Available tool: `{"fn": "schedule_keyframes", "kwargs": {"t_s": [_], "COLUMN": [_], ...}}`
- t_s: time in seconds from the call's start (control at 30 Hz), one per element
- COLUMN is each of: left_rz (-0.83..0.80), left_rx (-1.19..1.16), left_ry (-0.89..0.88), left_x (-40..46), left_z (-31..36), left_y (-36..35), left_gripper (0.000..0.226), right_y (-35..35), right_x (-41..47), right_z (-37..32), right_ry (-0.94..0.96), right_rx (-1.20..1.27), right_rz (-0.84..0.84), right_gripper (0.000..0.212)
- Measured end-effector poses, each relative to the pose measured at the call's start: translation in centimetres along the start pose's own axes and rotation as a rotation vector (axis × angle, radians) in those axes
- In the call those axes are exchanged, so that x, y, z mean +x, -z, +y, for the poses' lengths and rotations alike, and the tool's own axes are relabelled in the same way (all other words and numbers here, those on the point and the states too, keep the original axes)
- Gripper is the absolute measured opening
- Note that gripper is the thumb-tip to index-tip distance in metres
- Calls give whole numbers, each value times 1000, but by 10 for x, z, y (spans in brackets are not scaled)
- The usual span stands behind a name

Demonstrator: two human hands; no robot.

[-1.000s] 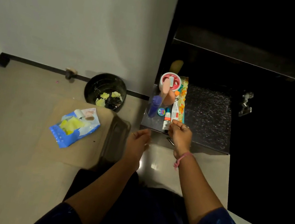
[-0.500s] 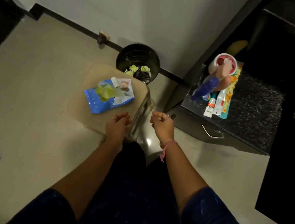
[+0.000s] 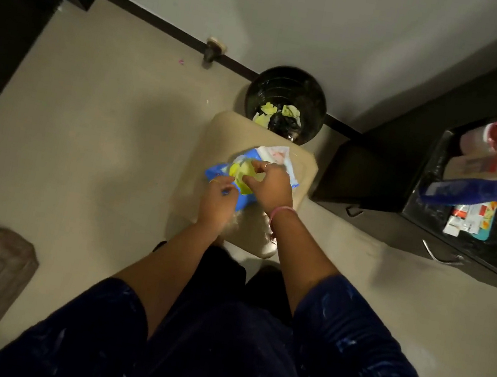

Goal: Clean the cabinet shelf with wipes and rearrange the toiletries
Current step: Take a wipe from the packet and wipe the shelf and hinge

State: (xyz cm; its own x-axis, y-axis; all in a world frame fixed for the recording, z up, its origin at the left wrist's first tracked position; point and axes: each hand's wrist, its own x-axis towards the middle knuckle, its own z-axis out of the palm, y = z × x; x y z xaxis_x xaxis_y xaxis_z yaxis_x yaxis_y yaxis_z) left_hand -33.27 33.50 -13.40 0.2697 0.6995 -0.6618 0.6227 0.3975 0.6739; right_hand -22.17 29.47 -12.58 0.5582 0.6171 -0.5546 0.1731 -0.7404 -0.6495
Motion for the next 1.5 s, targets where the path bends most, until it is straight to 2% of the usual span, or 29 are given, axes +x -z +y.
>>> {"fn": "schedule_keyframes", "kwargs": {"t_s": [0.07, 0.2, 0.4, 0.5, 0.7, 0.83, 1.0, 1.1, 1.23, 1.37, 1.5], "left_rz": [-12, -52, -92, -111, -83, -90, -175, -303, -436, -420, -453], "left_rx": [12, 9, -3, 0, -78, -146, -244, -343, -443, -352, -297], "left_ry": [-10, 10, 41, 58, 68, 28, 82, 161, 157, 84, 62], "left_x": [11, 26, 40, 41, 37, 28, 11, -8, -33, -61, -95], "left_z": [2, -5, -15, -15, 1, 19, 46, 67, 80, 85, 89], "left_y": [3, 8, 18, 22, 24, 22, 13, 5, -5, -25, -60], "left_gripper": [24, 24, 20, 19, 14, 13, 7, 10, 13, 4, 5], "right_y": [-12, -31, -36, -36, -21, -6, 23, 41, 66, 92, 121], "right_x": [11, 21, 24, 22, 8, -8, -38, -57, -80, -107, -140], "right_z": [-2, 2, 2, 1, -2, -3, -14, -16, -8, 8, 37], "right_ry": [-13, -27, -27, -133, -226, -297, -307, -297, -282, -256, -235], "right_rx": [-222, -627, -749, -554, 114, 616, 1022, 1155, 1145, 1149, 1190], "right_rz": [-34, -1, 37, 111, 291, 285, 180, 158, 187, 258, 288], "right_gripper": [46, 25, 25, 26, 30, 33, 12, 15, 27, 26, 26]}}
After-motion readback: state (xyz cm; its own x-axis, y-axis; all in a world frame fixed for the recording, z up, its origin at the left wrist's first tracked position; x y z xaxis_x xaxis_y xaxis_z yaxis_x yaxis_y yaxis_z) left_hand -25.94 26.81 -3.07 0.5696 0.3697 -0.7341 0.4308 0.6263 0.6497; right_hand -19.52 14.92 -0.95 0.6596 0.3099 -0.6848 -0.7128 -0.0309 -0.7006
